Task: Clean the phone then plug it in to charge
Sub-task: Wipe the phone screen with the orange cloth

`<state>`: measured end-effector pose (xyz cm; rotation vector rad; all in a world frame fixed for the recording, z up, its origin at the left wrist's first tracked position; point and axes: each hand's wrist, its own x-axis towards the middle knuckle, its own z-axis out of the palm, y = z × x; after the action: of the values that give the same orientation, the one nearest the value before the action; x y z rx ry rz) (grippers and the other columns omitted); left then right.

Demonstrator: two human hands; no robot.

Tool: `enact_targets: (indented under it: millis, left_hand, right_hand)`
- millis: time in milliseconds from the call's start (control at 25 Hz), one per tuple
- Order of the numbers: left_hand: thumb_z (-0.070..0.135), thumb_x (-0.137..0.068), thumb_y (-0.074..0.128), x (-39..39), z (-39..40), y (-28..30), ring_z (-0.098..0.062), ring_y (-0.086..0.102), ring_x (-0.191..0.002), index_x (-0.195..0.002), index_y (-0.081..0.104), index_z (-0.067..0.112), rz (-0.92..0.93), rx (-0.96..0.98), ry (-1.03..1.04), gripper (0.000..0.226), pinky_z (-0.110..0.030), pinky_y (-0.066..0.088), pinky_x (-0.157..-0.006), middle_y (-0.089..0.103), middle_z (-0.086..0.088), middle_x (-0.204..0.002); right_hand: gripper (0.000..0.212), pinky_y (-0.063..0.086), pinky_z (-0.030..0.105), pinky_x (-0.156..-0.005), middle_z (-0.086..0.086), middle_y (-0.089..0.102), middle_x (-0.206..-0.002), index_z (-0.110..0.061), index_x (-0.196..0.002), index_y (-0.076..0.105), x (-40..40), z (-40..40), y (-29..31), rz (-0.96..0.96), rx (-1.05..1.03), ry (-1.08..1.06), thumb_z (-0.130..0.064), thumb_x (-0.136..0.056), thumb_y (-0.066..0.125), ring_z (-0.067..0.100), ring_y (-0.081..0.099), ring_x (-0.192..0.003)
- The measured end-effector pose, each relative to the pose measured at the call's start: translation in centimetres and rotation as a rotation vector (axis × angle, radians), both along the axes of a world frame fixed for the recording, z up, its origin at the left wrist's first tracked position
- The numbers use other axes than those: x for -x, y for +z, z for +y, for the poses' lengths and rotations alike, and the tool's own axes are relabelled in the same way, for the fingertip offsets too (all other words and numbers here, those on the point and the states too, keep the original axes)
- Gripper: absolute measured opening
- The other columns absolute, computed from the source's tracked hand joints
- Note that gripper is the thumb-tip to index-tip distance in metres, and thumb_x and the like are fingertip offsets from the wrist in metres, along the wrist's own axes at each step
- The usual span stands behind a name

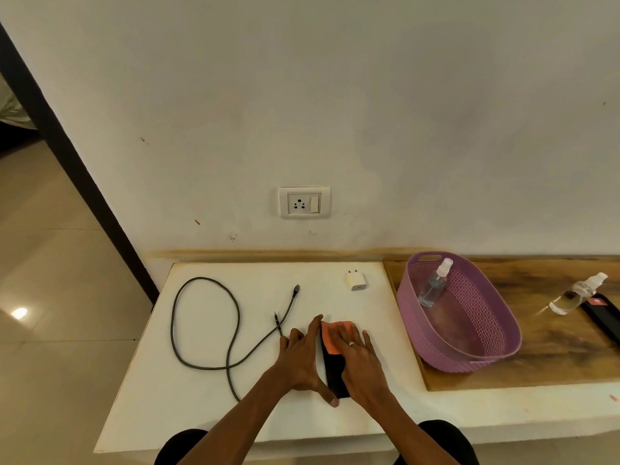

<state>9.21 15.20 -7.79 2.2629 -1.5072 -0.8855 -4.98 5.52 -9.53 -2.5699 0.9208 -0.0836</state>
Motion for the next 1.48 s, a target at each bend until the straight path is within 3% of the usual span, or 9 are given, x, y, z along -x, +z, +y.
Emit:
enact_targets:
  millis: [240, 400, 480, 600, 720, 800, 920, 1120, 1480]
  left_hand:
    - [0.08, -0.025, 0.081, 0.1, 0.2, 0.0, -0.02, 0.031, -0.125, -0.146, -0.026, 0.045, 0.038, 0.035, 0.016, 0.165, -0.043, 0.019, -0.115, 0.034, 0.007, -0.15]
    - [0.08, -0.023, 0.08, 0.1, 0.2, 0.1, -0.022, 0.029, -0.127, -0.145, -0.031, 0.045, 0.05, 0.031, 0.027, 0.169, -0.046, 0.018, -0.118, 0.028, 0.005, -0.154]
    - [0.08, -0.024, 0.08, 0.2, 0.3, 0.2, -0.022, 0.031, -0.126, -0.143, -0.036, 0.045, 0.058, 0.033, 0.038, 0.17, -0.048, 0.02, -0.118, 0.028, 0.006, -0.155]
    - [0.078, -0.026, 0.083, 0.3, 0.3, 0.4, -0.018, 0.033, -0.119, -0.14, -0.04, 0.046, 0.073, 0.054, 0.042, 0.171, -0.043, 0.021, -0.117, 0.029, 0.013, -0.153]
    - [0.078, -0.024, 0.083, 0.3, 0.5, 0.4, -0.02, 0.032, -0.125, -0.14, -0.039, 0.048, 0.089, 0.053, 0.049, 0.171, -0.044, 0.019, -0.118, 0.026, 0.013, -0.156]
    - [0.079, -0.022, 0.083, 0.3, 0.4, 0.3, -0.022, 0.03, -0.13, -0.14, -0.038, 0.05, 0.094, 0.052, 0.058, 0.171, -0.044, 0.017, -0.117, 0.024, 0.009, -0.158]
    - [0.078, -0.021, 0.083, 0.4, 0.3, 0.5, -0.022, 0.028, -0.133, -0.139, -0.039, 0.05, 0.078, 0.044, 0.055, 0.172, -0.044, 0.016, -0.115, 0.022, 0.013, -0.159]
    - [0.078, -0.022, 0.083, 0.4, 0.2, 0.9, -0.024, 0.026, -0.134, -0.141, -0.035, 0.048, 0.054, -0.005, 0.06, 0.17, -0.045, 0.017, -0.118, 0.022, 0.007, -0.158]
    - [0.081, -0.022, 0.081, 0.5, 0.1, 0.8, -0.026, 0.03, -0.131, -0.146, -0.024, 0.045, 0.018, -0.045, 0.057, 0.166, -0.051, 0.024, -0.118, 0.029, -0.002, -0.15]
  right_hand:
    - [0.069, -0.015, 0.015, -0.114, 0.004, 0.009, -0.16, -0.015, -0.148, 0.01, -1.0, 0.9, 0.5, -0.008, -0.18, 0.062, -0.049, -0.096, 0.037, 0.02, 0.008, -0.149]
    - [0.065, 0.002, 0.029, -0.123, 0.0, 0.006, -0.16, -0.018, -0.15, 0.009, -0.8, 1.2, 0.4, -0.099, -0.201, 0.075, -0.022, -0.098, 0.047, 0.017, 0.005, -0.149]
    - [0.049, -0.001, 0.025, -0.121, -0.015, 0.008, -0.157, -0.035, -0.15, 0.015, -0.3, 0.8, 1.0, -0.101, -0.04, 0.106, -0.035, -0.102, 0.024, 0.007, 0.002, -0.148]
    - [0.088, -0.003, 0.024, -0.12, -0.019, 0.013, -0.155, -0.036, -0.148, 0.024, 0.1, 0.4, 0.9, -0.146, -0.044, 0.159, -0.063, -0.074, -0.016, 0.006, 0.005, -0.148]
    - [0.075, 0.001, 0.019, -0.12, -0.025, 0.016, -0.153, -0.043, -0.144, 0.02, 0.7, 1.2, 1.2, -0.21, -0.203, 0.218, -0.08, -0.078, 0.017, 0.001, 0.018, -0.144]
    - [0.067, -0.01, 0.011, -0.115, -0.017, 0.017, -0.155, -0.036, -0.149, 0.012, 1.4, 1.6, 1.1, -0.171, -0.067, 0.333, -0.061, -0.091, 0.036, 0.01, 0.027, -0.144]
    - [0.071, -0.014, 0.006, -0.108, -0.002, 0.018, -0.156, -0.01, -0.148, 0.026, 2.2, 1.6, 1.0, -0.06, -0.029, 0.326, -0.058, -0.097, 0.014, 0.021, 0.031, -0.143]
    - [0.07, -0.008, 0.035, -0.121, -0.008, 0.004, -0.161, -0.029, -0.152, 0.004, 2.3, 0.3, 0.8, 0.13, 0.133, 0.389, -0.028, -0.096, 0.046, 0.017, -0.003, -0.149]
    - [0.076, -0.001, 0.039, -0.121, -0.002, 0.002, -0.162, -0.03, -0.152, 0.002, 3.3, -0.8, 1.8, 0.168, 0.12, 0.056, -0.014, -0.094, 0.048, 0.026, -0.002, -0.15]
